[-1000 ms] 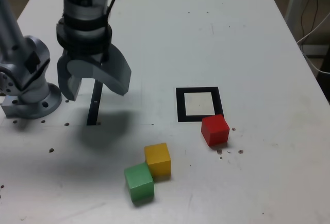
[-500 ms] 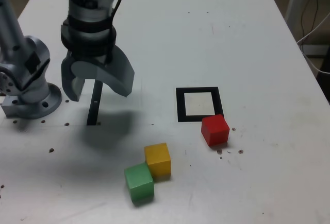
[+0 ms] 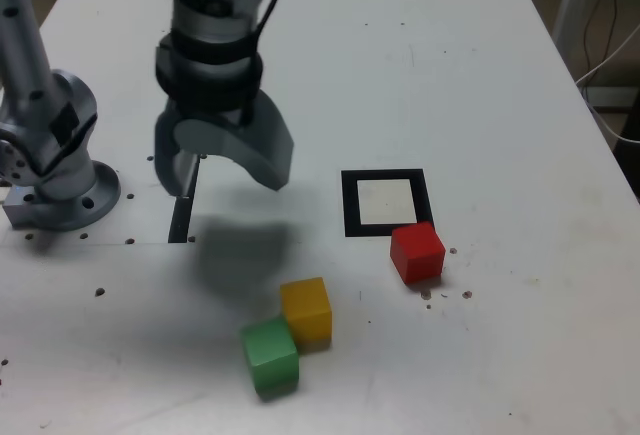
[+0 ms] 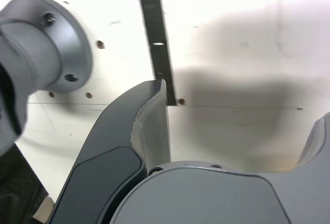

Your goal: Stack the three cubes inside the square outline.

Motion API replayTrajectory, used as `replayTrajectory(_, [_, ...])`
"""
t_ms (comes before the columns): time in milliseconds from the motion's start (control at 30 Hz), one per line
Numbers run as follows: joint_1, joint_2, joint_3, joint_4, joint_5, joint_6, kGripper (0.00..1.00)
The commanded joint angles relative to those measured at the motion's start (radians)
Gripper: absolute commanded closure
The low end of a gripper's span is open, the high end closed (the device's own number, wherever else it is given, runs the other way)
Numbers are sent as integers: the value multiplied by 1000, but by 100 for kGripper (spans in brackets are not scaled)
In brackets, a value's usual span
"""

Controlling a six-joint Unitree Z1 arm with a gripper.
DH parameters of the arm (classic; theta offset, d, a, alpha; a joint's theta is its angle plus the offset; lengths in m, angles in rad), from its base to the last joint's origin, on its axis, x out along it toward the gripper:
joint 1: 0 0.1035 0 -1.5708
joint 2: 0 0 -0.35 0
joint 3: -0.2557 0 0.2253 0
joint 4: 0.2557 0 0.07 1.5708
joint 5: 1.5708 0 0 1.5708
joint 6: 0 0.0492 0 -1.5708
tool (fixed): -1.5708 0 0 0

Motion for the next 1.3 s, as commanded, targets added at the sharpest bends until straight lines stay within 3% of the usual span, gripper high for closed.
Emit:
replayTrajectory(0, [-3,21,-29,13,-1,2,3])
replayTrajectory(467, [-47,217,-369,159,-24,-37,3])
replayTrajectory(800, [-57,339,-548,202,-53,-110,3])
replayTrajectory(1267, [-30,441,-655,220,-84,-201,3])
